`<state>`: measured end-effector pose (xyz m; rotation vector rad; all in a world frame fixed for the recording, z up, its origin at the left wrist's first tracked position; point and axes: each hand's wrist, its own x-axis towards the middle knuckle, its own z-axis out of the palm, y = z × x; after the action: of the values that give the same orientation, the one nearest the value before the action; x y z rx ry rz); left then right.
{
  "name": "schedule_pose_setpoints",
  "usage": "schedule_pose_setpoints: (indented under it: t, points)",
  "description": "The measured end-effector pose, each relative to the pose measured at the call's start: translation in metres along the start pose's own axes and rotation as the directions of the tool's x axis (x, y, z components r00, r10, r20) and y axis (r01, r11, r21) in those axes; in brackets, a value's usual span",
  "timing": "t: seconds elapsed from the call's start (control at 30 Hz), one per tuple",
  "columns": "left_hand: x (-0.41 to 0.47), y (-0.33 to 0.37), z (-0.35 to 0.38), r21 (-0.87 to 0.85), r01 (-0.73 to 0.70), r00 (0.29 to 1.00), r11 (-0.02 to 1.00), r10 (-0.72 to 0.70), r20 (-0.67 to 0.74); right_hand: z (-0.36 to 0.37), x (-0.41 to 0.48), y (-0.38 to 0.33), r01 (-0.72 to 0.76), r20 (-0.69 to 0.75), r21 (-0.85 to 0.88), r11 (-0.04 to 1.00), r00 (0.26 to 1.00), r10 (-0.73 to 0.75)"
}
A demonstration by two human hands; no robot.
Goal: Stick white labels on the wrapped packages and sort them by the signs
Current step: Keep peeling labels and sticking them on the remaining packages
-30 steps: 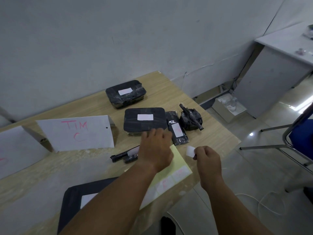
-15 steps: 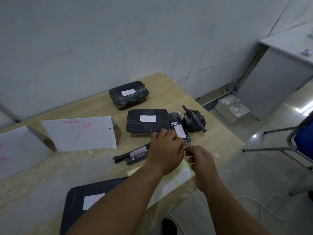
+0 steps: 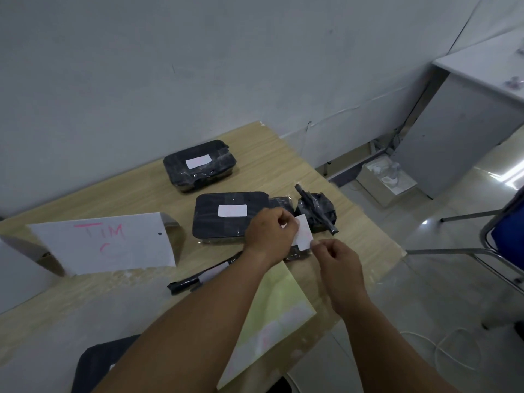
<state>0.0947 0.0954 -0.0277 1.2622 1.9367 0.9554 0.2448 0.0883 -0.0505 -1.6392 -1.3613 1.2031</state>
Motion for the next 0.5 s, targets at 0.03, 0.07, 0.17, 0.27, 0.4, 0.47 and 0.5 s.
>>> schedule_pose_setpoints:
  t: [0.03,0.07,0.17,0.27,0.4,0.47,0.5]
  points:
    - [0.007,0.004,0.001,0.019,0.003,1.000,1.000,-0.003,-0.015,-0.002,0.007,-0.003,0.012,-0.014,-0.033,0.999,1.000,-0.013]
    - [0.016,0.008,0.003,0.039,0.012,1.000,0.999,-0.011,-0.022,-0.004,0.016,-0.006,0.025,-0.033,-0.070,0.997,0.999,-0.027]
    - [0.041,0.019,0.011,0.131,0.059,0.998,0.990,-0.056,-0.024,-0.009,0.042,-0.016,0.047,-0.081,-0.223,0.974,0.994,-0.067]
    - [0.062,0.025,0.023,0.259,0.066,0.996,0.964,-0.050,-0.069,-0.011,0.071,-0.021,0.032,-0.094,-0.371,0.928,0.993,-0.072]
    - [0.081,0.028,0.038,0.374,0.039,0.994,0.927,0.002,-0.109,-0.012,0.098,-0.021,0.009,-0.128,-0.478,0.878,0.989,-0.079]
    - [0.089,0.028,0.042,0.422,0.021,0.992,0.906,0.033,-0.121,-0.010,0.107,-0.019,0.000,-0.126,-0.508,0.861,0.989,-0.074]
    - [0.092,0.028,0.043,0.440,0.016,0.992,0.898,0.041,-0.121,-0.010,0.111,-0.019,-0.005,-0.120,-0.522,0.853,0.991,-0.067]
